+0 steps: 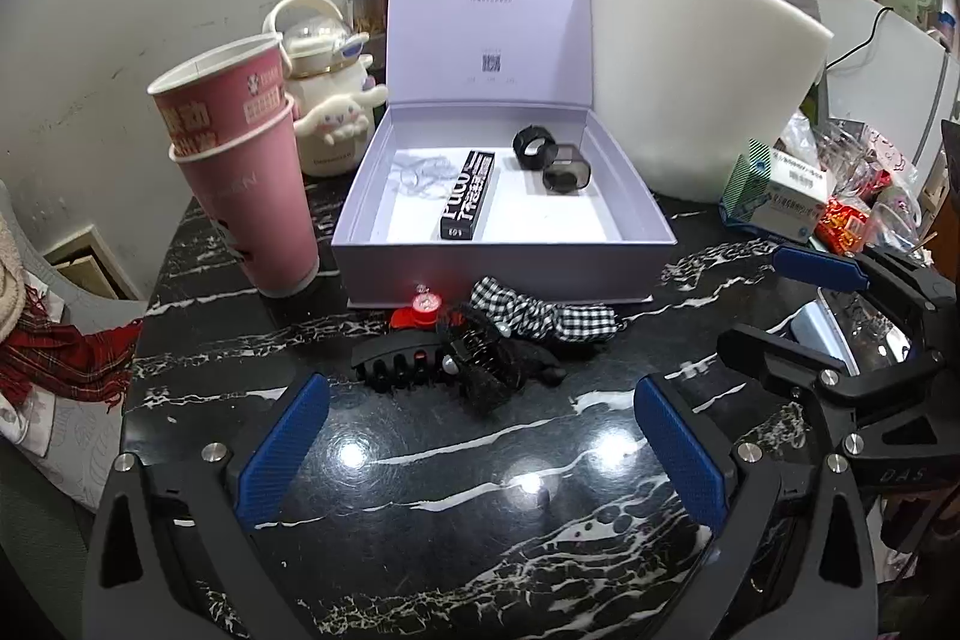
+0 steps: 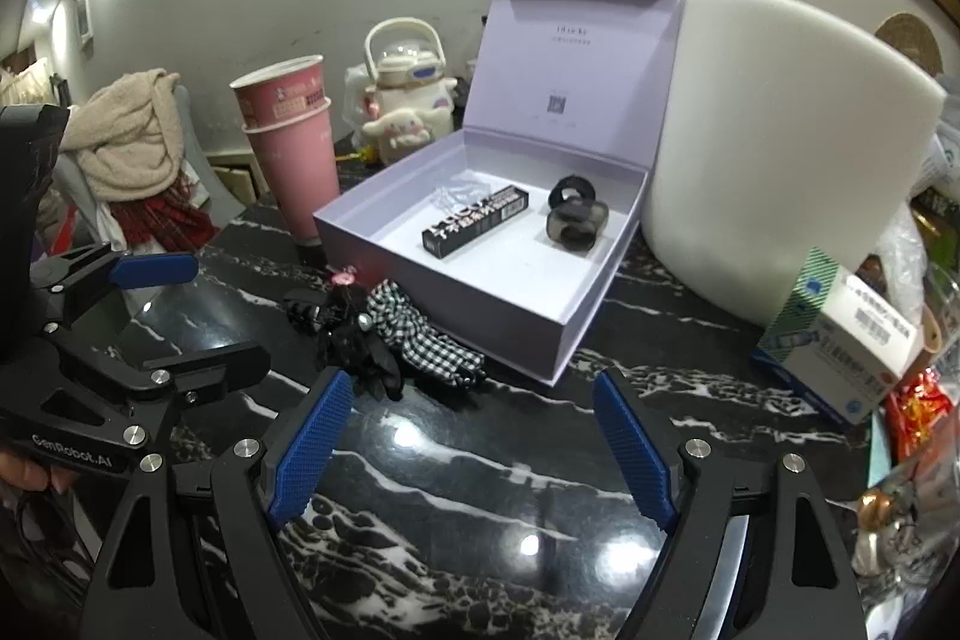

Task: Organize rigid objects
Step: 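Lower the right tool onto the gingham scrunchie and grasp it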

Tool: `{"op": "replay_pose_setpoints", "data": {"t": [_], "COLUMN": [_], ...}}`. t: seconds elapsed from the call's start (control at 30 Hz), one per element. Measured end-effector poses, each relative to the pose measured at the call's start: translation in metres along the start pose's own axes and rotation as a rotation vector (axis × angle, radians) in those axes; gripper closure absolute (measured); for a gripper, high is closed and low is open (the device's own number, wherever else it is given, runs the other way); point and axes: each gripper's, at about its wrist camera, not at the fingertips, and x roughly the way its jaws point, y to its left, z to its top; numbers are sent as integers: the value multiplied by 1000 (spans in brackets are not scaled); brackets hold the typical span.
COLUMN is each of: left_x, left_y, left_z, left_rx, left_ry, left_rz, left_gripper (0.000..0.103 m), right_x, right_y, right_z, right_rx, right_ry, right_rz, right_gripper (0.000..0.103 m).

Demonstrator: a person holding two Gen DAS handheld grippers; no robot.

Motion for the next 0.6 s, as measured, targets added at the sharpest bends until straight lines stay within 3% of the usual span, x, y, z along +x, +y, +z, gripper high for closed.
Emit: {"op": "replay_pose_setpoints", "data": {"t": [0.43, 0.6], "left_x": [32, 43], "left_y": [21, 24], "left_z": [2, 2], "left_rx": [-27, -13], "left_ry": [45, 56], "left_rz": [-13, -9], "left_gripper": [0, 0], "right_x": [49, 71], "right_y": [1, 4], "right_z": [6, 8], "right_rx": [-13, -33], "right_ry": [75, 110], "right_rz": [18, 22], "right_gripper": [20, 27]}}
